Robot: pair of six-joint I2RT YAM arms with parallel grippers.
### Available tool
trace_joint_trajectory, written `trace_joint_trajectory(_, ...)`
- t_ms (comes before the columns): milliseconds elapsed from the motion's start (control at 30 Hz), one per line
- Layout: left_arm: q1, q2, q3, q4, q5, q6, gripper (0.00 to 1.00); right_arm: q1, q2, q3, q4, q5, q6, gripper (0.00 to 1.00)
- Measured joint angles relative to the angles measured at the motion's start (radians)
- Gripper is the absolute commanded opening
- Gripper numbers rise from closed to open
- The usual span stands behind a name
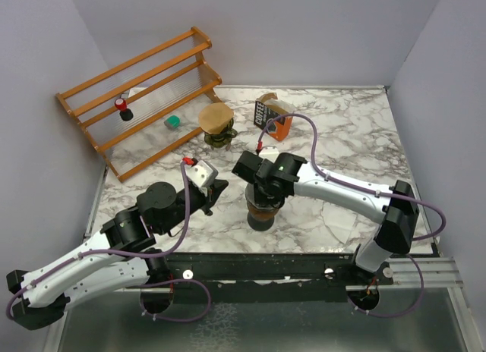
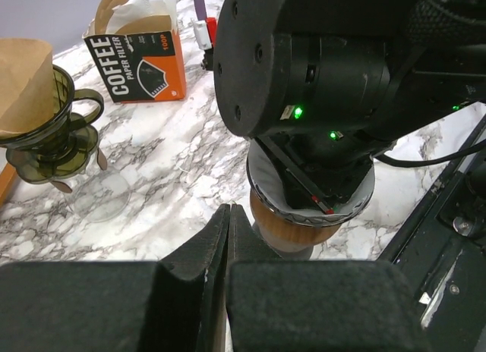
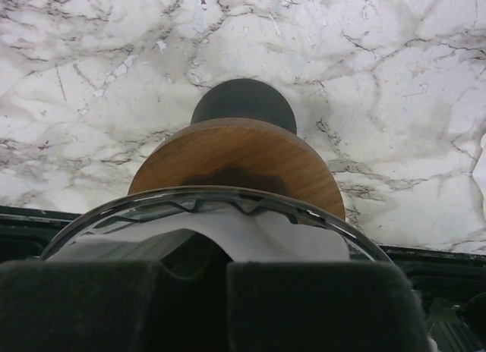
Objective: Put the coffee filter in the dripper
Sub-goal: Place the coffee filter in the coffee dripper.
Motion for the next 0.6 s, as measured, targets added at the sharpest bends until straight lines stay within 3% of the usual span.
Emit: trace_joint_trajectory(600,0.0,0.009,-0.005,0.0,0.003,0.0,0.0,0.0,-0.029,-0.061,0.053,0.011,-0.004,0.0)
